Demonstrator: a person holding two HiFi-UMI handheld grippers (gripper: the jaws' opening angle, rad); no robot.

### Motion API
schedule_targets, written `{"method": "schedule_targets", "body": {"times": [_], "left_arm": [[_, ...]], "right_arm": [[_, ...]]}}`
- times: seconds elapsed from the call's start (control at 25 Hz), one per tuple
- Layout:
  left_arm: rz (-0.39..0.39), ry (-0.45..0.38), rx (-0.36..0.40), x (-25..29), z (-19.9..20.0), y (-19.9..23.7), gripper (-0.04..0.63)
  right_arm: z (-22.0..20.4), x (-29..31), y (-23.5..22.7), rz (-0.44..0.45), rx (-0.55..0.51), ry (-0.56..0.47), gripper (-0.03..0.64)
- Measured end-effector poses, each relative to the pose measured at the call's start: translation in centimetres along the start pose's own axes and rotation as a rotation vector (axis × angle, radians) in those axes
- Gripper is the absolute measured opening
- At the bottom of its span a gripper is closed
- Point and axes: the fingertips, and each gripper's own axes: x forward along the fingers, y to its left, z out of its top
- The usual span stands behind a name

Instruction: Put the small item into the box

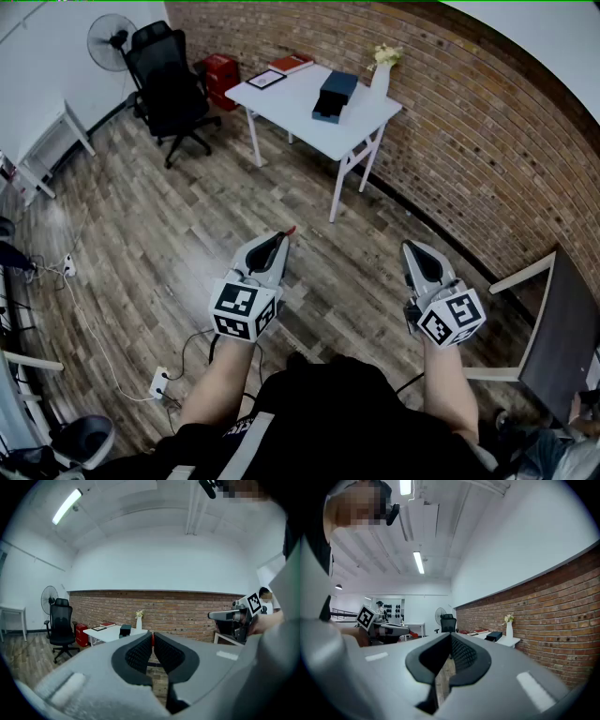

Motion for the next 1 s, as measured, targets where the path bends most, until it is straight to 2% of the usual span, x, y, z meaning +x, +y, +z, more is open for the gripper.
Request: {"method": "schedule_targets", "body": {"times": [0.4,0.68,1.0], "left_arm": [[0.030,0.021,-0.025,1.9,0.4,0.5,0.020],[0.007,0.054,-0.037,3.4,-0.8,-2.9,0.021],[-0.033,0.068,-0.043,6.2,-0.7,-9.0,0.020]], "right_arm": [[0.0,1.5,-2.1,0.028,0.037,-0.006,-0.002],[-1.0,-2.2,-4.8,0.015,0.103,-0.024,-0.002],[0.4,-7.5,-7.6,0.060,0.087,-0.092,0.000]]}}
